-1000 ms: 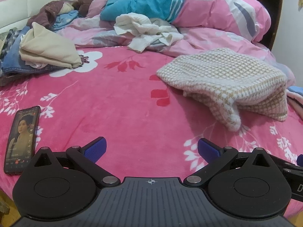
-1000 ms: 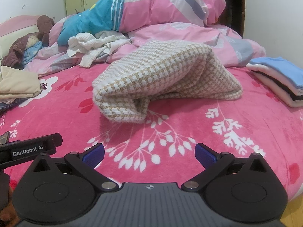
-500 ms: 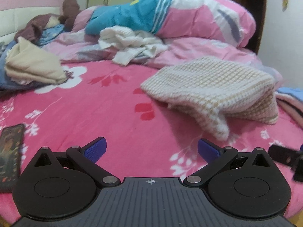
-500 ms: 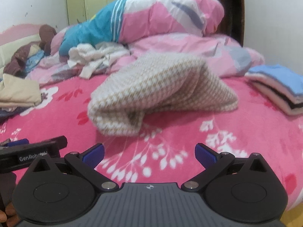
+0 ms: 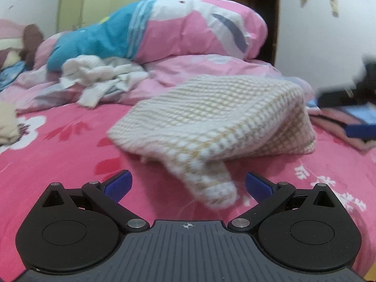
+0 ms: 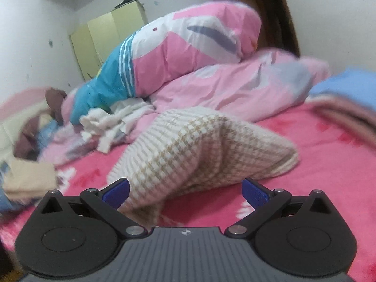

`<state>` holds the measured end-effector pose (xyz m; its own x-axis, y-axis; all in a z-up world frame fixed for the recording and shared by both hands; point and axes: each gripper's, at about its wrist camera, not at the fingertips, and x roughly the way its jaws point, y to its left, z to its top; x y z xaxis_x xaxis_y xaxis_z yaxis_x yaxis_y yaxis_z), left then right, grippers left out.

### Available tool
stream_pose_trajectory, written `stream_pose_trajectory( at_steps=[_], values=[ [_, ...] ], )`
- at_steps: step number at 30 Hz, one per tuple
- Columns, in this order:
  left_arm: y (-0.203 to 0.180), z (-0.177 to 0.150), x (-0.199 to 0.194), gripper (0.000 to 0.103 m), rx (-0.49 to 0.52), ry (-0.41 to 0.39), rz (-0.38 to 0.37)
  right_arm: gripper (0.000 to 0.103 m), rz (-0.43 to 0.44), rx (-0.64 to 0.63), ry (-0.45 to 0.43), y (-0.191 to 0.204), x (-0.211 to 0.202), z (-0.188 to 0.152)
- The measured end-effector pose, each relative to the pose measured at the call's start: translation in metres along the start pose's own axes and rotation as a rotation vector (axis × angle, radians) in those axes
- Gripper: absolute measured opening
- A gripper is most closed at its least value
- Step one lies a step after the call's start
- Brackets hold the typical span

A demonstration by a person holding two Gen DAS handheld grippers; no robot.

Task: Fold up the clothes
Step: 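Grasp the sweater edge with the left gripper while the right gripper grasps another edge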

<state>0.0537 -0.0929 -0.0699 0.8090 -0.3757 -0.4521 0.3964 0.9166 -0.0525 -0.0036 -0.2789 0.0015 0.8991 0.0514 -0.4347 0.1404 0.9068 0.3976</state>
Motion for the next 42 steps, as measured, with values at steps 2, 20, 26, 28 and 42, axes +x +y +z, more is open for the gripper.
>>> stream_pose_trajectory(
  at_steps=[2, 20, 26, 28, 42],
  values=[
    [-0.004, -0.003, 0.010, 0.103, 0.027, -0.015, -0.028, 0.103, 0.058, 0.053, 0.027, -0.008, 0.019, 0.007],
    [0.028, 0.016, 0.002, 0.009, -0.041, -0.105, -0.040, 0.021, 0.189, 0.078, 0.117, -0.001, 0.087, 0.049],
    [0.051, 0.041, -0.033, 0.007, -0.066, -0.165, -0.056, 0.013, 0.253, 0.001, 0.114, 0.029, 0.061, 0.063],
    [0.059, 0.044, -0.048, 0.007, -0.083, -0.179, -0.075, 0.013, 0.285, 0.001, 0.124, 0.035, 0.051, 0.064],
    [0.082, 0.011, -0.130, 0.008, -0.047, -0.102, -0.264, 0.012, 0.374, -0.098, 0.249, 0.051, -0.030, 0.001]
  ],
)
